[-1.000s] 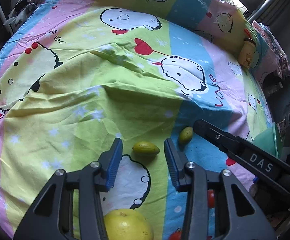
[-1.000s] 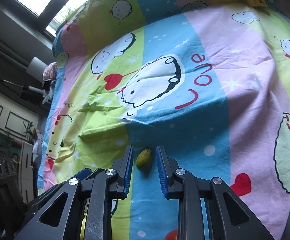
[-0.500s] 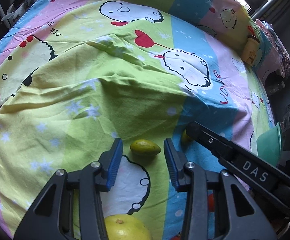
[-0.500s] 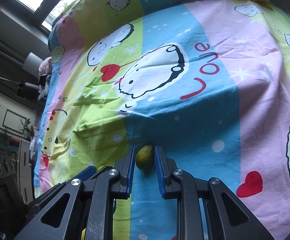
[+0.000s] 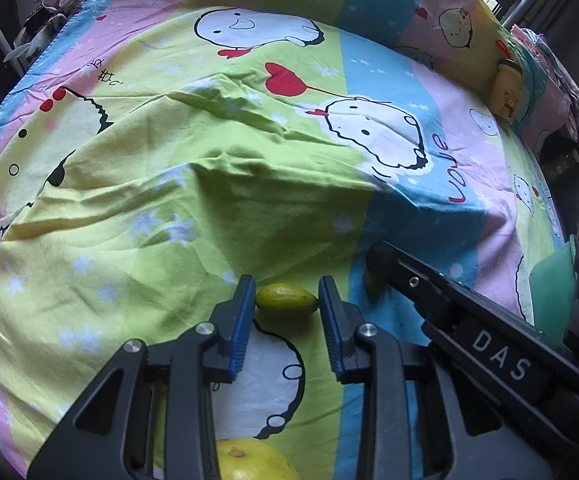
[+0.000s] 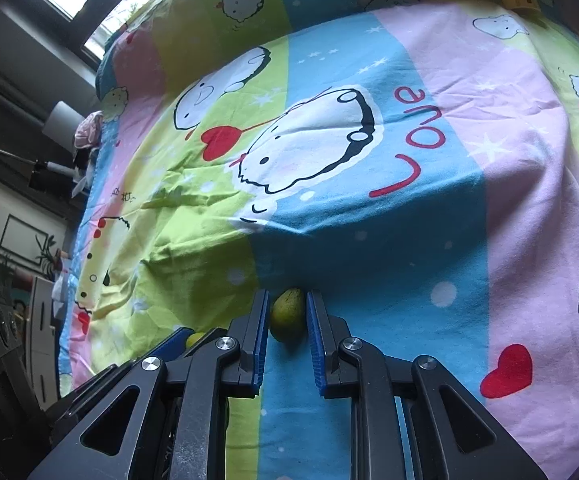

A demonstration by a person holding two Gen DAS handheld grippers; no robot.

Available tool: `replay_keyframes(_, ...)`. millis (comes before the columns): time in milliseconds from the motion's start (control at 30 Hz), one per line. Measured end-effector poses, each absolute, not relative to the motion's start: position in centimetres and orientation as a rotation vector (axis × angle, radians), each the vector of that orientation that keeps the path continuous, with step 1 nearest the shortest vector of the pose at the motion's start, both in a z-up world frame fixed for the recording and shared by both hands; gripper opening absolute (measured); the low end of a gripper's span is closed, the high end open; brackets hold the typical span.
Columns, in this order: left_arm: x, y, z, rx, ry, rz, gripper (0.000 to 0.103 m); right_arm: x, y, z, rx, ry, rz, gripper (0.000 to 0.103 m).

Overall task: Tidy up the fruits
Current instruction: 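Close the left tool on a green olive while the right tool grasps another olive, then carry both held olives over the green bowl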

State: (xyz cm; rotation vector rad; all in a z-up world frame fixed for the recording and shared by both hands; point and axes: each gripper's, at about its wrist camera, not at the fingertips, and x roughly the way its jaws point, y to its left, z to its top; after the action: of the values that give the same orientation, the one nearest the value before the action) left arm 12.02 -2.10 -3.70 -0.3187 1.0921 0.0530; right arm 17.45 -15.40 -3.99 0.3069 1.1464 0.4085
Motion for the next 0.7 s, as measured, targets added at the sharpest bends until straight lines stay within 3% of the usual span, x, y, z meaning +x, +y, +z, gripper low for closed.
replay_keyframes(700, 11.5, -2.6, -2.9, -0.303, 1.066, 0.029, 0.023, 17.0, -16.6, -3.4, 0.341, 1.121, 0.377, 0.021)
